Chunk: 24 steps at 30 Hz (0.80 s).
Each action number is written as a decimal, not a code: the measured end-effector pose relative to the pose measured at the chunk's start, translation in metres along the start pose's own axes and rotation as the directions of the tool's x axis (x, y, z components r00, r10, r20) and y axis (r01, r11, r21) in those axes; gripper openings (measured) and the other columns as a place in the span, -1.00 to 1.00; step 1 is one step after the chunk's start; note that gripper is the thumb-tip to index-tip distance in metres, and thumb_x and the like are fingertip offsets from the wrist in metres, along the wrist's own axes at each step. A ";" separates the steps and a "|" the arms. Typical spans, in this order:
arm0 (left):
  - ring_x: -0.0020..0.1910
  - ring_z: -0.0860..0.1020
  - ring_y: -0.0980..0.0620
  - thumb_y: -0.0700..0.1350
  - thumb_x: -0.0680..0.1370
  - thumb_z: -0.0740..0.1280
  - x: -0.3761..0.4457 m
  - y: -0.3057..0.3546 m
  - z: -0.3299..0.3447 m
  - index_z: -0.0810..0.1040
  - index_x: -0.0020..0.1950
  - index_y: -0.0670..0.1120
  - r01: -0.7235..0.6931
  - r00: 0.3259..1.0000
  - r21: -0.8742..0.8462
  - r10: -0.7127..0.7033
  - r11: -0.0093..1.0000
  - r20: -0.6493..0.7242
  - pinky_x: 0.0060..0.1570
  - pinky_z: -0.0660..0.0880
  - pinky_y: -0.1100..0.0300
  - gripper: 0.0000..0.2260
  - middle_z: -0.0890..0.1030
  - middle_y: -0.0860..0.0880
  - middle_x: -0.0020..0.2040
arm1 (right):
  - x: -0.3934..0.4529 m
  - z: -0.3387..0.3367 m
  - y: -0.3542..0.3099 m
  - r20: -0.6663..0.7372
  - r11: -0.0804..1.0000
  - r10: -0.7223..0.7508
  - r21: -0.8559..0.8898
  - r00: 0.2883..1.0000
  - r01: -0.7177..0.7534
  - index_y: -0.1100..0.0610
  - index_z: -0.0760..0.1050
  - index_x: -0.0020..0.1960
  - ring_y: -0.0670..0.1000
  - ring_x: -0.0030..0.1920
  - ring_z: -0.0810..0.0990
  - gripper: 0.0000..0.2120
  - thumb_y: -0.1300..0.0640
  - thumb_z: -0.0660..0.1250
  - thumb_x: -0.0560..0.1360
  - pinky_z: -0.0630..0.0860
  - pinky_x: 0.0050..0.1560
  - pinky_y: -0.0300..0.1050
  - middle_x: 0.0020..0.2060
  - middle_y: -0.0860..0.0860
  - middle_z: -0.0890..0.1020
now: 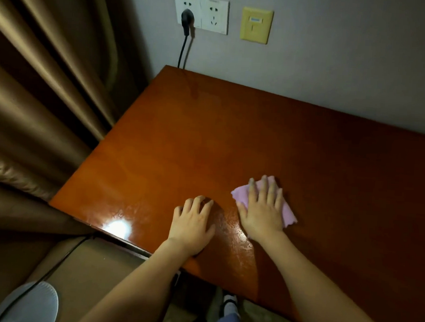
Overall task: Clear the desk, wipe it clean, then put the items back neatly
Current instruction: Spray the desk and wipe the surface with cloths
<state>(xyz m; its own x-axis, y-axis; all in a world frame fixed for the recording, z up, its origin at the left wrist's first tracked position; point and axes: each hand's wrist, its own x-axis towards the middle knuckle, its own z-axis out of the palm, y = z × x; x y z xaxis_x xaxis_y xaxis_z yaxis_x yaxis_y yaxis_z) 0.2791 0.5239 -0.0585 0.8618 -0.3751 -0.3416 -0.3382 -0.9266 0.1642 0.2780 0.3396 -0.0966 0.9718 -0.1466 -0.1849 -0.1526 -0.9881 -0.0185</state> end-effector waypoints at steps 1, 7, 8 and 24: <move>0.49 0.05 -0.05 0.15 0.59 0.09 0.003 0.000 -0.001 0.04 0.54 0.04 -0.002 1.000 0.001 0.002 1.000 0.004 0.39 0.11 0.00 -0.45 0.08 -0.01 0.52 | -0.005 0.001 0.000 0.000 0.997 -0.080 -0.010 0.997 0.080 0.13 0.10 0.53 0.29 0.49 0.05 -0.33 -0.21 -0.22 0.56 -0.05 0.41 0.20 0.48 0.26 0.18; 0.49 0.04 -0.06 0.15 0.61 0.08 0.035 0.011 -0.020 0.03 0.55 0.03 -0.012 0.999 -0.021 0.013 1.000 0.053 0.41 0.11 -0.01 -0.45 0.06 0.00 0.53 | -0.024 0.004 0.067 0.018 0.970 -0.219 -0.102 0.975 0.220 0.07 0.10 0.51 0.19 0.51 -0.05 -0.43 -0.17 -0.23 0.61 -0.13 0.45 0.10 0.46 0.24 0.19; 0.49 0.03 -0.06 0.15 0.61 0.08 0.041 0.012 -0.022 0.02 0.55 0.03 -0.013 0.998 -0.018 0.014 1.000 0.055 0.41 0.11 -0.01 -0.44 0.05 0.00 0.53 | -0.021 0.004 0.080 0.005 0.983 -0.154 -0.104 0.988 0.154 0.08 0.10 0.51 0.19 0.51 -0.05 -0.43 -0.18 -0.22 0.61 -0.12 0.45 0.10 0.45 0.25 0.20; 0.49 0.05 -0.07 0.14 0.61 0.08 0.157 0.033 -0.061 -0.02 0.56 0.01 0.063 0.996 0.020 -0.064 0.998 0.058 0.39 0.12 0.00 -0.43 0.07 -0.02 0.52 | 0.076 -0.018 0.077 0.057 0.920 -0.388 -0.033 0.920 0.391 0.02 0.21 0.49 0.29 0.47 0.16 -0.47 -0.16 -0.01 0.58 0.16 0.39 0.29 0.47 0.15 0.27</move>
<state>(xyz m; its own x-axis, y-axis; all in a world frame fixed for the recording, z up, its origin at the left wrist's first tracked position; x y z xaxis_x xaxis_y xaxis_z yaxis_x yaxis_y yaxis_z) 0.4259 0.4364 -0.0505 0.8582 -0.3155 -0.4049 -0.2905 -0.9488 0.1236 0.3434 0.2516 -0.0943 0.9427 0.2516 -0.2191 0.2450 -0.9678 -0.0572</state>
